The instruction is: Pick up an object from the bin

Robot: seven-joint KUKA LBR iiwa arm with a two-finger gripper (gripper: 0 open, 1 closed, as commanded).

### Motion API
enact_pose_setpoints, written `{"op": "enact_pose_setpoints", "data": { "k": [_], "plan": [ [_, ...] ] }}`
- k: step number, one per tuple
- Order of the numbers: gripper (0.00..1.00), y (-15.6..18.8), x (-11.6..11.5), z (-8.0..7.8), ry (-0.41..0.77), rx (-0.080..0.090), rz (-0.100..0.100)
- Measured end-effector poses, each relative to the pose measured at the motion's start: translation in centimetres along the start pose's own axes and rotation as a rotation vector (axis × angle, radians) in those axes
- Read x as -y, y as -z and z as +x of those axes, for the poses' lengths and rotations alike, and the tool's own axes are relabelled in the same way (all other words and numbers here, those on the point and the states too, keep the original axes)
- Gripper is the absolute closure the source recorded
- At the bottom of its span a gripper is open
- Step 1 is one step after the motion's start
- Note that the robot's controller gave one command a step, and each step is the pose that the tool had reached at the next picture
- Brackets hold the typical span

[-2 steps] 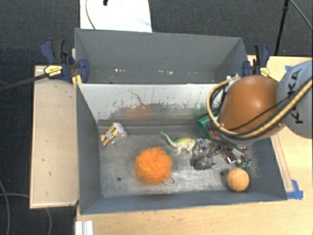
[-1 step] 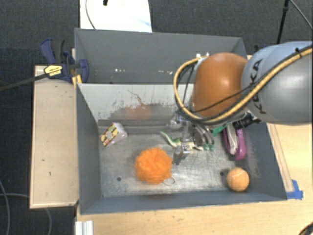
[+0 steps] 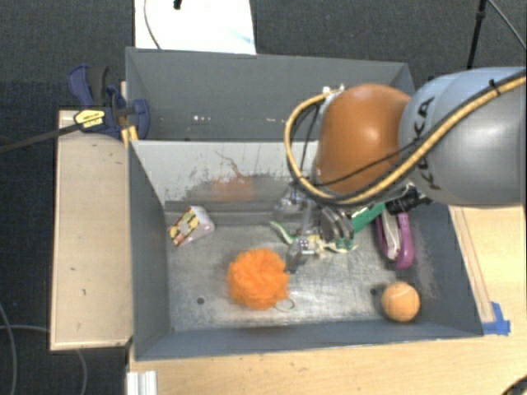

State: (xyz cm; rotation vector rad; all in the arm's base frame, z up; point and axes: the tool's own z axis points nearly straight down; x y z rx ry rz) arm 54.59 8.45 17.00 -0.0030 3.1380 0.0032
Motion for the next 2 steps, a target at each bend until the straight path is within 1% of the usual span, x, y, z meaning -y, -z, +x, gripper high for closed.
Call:
{"op": "enact_pose_setpoints", "data": {
  "k": [1,2],
  "plan": [
    [0.0,-0.7,-1.3,0.6,0.038,0.002,0.003],
    [0.0,-2.6,-3.7,1.4,0.356,-0.001,-0.003]
  ]
}}
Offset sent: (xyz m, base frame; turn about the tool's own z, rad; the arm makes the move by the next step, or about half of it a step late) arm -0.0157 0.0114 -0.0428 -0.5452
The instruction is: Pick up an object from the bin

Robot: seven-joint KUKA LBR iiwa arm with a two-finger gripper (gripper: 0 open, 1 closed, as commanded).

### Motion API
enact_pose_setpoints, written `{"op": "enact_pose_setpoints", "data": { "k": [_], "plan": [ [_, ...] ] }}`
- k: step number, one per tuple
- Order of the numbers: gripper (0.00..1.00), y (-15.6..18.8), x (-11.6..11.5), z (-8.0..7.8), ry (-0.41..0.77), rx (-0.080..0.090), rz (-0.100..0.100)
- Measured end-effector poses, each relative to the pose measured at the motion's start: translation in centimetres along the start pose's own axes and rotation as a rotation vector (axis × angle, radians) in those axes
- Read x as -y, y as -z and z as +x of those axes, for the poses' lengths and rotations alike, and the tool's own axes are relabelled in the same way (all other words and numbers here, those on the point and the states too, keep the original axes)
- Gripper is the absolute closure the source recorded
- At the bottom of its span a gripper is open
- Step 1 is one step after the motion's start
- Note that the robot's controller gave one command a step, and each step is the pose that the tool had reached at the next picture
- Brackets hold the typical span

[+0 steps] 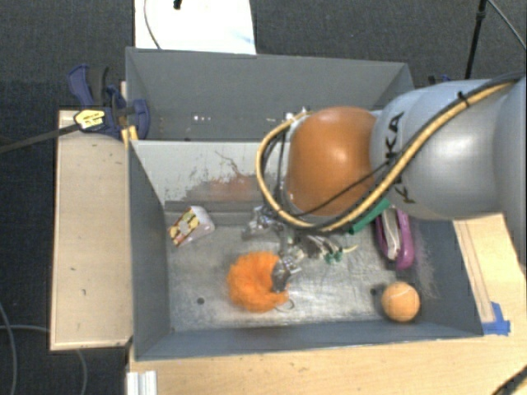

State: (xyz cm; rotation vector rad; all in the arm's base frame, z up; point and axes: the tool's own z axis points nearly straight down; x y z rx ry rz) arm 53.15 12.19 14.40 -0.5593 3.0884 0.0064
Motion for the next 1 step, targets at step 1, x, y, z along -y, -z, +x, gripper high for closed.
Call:
{"op": "enact_pose_setpoints", "data": {
  "k": [1],
  "plan": [
    [1.0,-6.95,-0.44,1.31,0.185,0.006,0.004]
  ]
}}
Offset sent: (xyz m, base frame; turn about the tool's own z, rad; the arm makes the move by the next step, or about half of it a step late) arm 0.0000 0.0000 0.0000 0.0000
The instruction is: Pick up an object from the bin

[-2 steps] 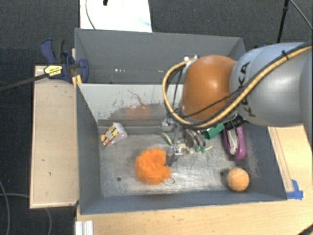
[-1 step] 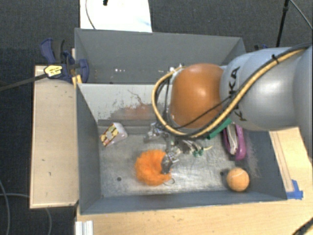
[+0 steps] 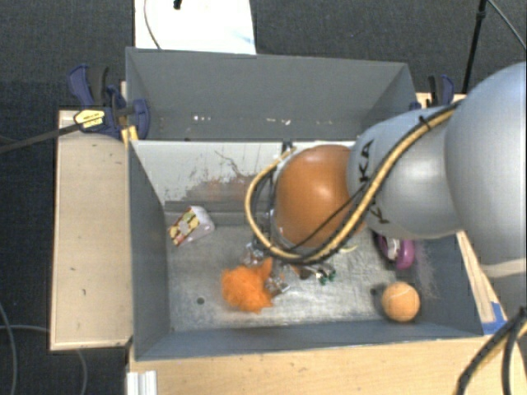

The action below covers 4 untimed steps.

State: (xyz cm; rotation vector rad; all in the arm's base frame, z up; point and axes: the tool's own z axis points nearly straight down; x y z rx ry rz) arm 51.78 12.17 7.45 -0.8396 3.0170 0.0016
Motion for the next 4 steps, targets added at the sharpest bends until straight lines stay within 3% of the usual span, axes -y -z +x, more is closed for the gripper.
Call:
{"op": "enact_pose_setpoints", "data": {
  "k": [1,2,3,4],
  "plan": [
    [1.0,0.0,0.0,0.0,-0.001,0.0,0.0],
    [1.0,0.6,-1.5,1.4,0.026,-0.004,0.0],
    [1.0,6.6,-1.3,2.6,0.157,-0.008,-0.003],
    [1.0,6.6,-1.3,2.6,0.156,-0.009,-0.003]
  ]
}}
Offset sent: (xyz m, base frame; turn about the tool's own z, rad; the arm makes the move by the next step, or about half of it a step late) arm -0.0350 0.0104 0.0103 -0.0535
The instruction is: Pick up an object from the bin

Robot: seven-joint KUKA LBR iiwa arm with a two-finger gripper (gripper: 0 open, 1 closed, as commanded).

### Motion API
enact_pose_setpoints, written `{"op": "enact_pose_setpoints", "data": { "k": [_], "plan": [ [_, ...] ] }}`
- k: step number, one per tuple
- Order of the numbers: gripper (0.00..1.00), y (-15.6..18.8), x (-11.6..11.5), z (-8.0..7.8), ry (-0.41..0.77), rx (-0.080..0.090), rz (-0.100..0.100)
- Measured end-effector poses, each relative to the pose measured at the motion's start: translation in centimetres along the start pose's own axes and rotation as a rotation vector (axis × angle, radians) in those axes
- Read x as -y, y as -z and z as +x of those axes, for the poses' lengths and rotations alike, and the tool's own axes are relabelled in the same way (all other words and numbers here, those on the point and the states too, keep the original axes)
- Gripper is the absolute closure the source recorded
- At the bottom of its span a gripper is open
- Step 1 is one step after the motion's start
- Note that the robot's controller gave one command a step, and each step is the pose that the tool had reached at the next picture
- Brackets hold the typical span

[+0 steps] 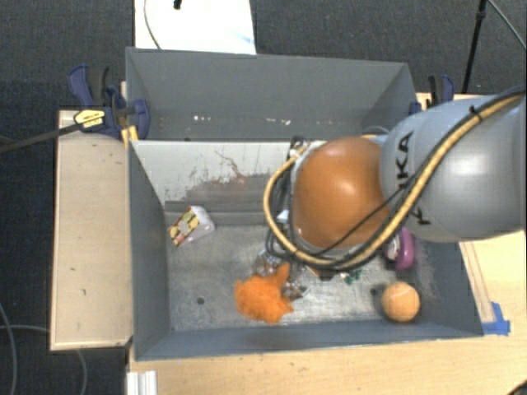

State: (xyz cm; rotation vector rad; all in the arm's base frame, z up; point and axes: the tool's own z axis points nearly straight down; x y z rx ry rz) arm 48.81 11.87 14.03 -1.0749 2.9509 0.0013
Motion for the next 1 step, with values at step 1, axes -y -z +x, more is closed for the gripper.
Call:
{"op": "enact_pose_setpoints", "data": {
  "k": [1],
  "plan": [
    [1.0,8.02,-0.1,0.4,0.019,0.001,0.001]
  ]
}}
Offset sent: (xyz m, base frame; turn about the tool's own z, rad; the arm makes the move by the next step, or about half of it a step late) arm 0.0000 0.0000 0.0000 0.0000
